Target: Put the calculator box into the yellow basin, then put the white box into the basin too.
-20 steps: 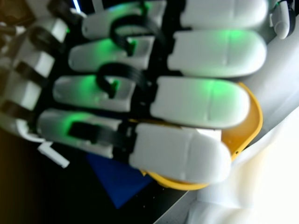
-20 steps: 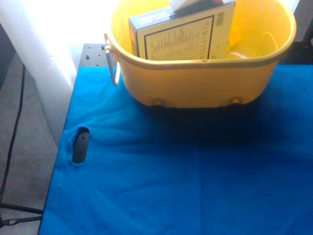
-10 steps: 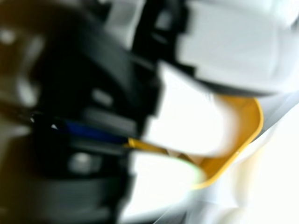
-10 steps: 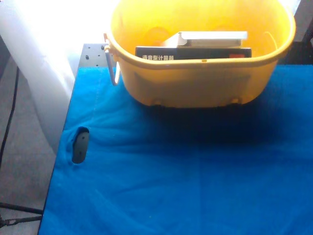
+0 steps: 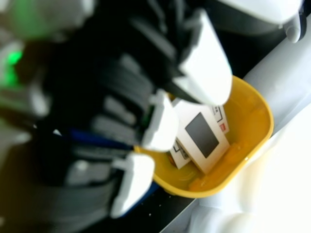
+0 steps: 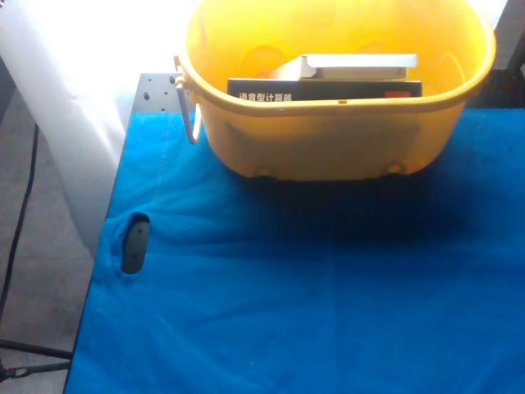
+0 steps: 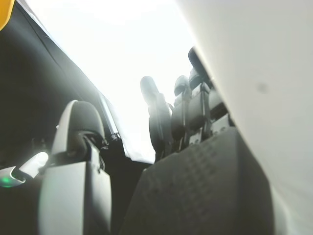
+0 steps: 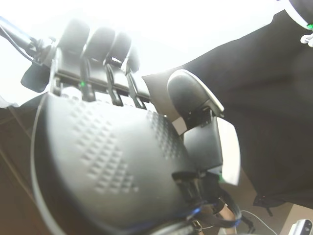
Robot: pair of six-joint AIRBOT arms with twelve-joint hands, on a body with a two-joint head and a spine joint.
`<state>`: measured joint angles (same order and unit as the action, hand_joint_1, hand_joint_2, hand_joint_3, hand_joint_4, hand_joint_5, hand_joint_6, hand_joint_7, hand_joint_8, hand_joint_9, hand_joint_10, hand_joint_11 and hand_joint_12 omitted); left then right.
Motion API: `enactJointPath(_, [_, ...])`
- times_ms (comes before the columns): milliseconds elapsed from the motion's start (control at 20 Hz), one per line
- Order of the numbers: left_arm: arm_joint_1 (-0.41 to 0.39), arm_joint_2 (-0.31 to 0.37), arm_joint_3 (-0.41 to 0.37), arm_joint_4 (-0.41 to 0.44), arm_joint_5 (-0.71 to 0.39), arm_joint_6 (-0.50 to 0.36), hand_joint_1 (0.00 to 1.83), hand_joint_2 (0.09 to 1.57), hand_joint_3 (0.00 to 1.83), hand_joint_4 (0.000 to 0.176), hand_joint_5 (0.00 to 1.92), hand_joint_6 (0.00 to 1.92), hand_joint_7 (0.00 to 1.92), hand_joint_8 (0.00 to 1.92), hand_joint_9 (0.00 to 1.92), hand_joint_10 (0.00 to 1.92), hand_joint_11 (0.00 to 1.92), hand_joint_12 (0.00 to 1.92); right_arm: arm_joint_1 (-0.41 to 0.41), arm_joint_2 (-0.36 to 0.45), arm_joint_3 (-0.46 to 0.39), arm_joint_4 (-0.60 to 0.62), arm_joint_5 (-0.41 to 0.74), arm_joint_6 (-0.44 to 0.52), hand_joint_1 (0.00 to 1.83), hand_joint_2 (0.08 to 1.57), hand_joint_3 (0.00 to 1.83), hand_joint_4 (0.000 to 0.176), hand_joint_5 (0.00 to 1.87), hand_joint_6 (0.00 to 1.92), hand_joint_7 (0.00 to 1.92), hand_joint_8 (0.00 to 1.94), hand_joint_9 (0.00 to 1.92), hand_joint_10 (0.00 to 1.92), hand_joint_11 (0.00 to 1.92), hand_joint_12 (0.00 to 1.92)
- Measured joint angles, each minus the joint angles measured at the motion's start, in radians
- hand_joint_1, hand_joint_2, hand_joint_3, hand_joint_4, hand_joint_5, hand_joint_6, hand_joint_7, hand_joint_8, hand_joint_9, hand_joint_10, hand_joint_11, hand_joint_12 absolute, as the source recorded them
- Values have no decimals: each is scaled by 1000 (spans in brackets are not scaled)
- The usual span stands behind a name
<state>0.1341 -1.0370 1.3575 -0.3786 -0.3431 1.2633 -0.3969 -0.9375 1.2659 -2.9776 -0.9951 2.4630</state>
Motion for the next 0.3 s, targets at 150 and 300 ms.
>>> enactJointPath(150, [0,0,-2,1,-1,-3,821,1168,0,0,566,122,237,5,108,185,0,1262,-23,-1,-24,0,-29,5,0,1242,895,0,0,730,0,1360,0,1806,0,1921])
enactJointPath(300, [0,4,-5,0,-5,-4,850,1173,1,0,570,124,236,0,103,167,0,1144,-98,-4,-28,0,-81,90,0,1241,898,0,0,731,0,1360,0,1806,0,1921])
